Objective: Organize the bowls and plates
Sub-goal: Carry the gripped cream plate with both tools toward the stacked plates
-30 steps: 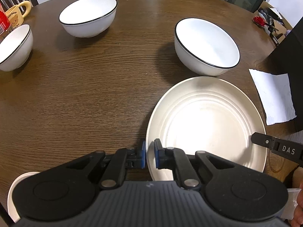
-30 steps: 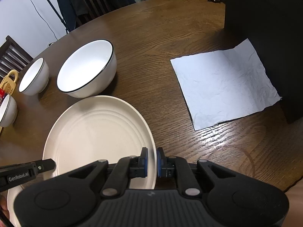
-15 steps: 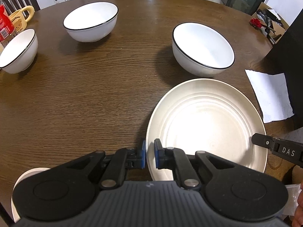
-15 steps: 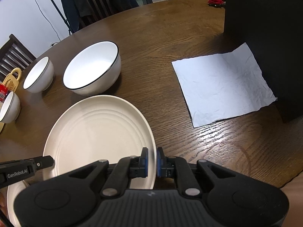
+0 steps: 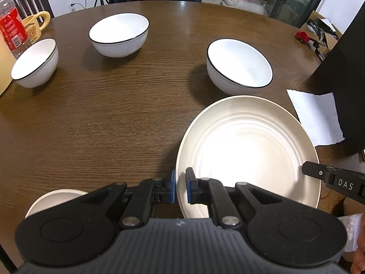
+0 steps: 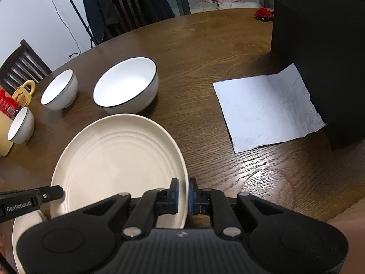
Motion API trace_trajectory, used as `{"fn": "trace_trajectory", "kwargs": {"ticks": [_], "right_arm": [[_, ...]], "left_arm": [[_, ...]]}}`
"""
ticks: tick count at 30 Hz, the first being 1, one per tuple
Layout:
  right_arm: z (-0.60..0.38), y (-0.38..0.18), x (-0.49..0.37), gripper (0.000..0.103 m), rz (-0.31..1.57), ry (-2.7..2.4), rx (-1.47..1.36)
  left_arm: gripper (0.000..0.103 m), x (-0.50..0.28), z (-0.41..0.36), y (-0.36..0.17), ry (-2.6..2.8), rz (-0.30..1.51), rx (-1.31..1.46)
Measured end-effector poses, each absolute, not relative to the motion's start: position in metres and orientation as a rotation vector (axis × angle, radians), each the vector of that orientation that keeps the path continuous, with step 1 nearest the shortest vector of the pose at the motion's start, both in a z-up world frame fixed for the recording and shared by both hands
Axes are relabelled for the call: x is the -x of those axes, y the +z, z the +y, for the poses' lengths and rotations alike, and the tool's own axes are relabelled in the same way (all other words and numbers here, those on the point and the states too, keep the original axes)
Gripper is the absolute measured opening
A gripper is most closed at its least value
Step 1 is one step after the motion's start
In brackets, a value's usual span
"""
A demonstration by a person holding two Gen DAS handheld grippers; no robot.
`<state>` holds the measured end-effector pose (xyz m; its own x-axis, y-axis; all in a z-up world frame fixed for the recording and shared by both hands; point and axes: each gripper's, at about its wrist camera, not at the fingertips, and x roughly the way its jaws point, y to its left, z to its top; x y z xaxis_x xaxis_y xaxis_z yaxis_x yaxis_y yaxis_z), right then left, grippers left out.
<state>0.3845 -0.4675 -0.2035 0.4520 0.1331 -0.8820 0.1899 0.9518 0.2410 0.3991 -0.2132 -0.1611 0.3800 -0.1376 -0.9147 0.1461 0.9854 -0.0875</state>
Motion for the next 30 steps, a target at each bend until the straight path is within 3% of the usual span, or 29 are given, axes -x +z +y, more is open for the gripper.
{"fn": "trace_trajectory", "kwargs": {"ticks": [30], "right_arm": [[-0.420,-0.159,-0.334,0.008,1.053,0.056,-0.262]], "left_arm": [[0.010,-0.337,-0.161,-0.121,-0.126,1.117,0.052]]}}
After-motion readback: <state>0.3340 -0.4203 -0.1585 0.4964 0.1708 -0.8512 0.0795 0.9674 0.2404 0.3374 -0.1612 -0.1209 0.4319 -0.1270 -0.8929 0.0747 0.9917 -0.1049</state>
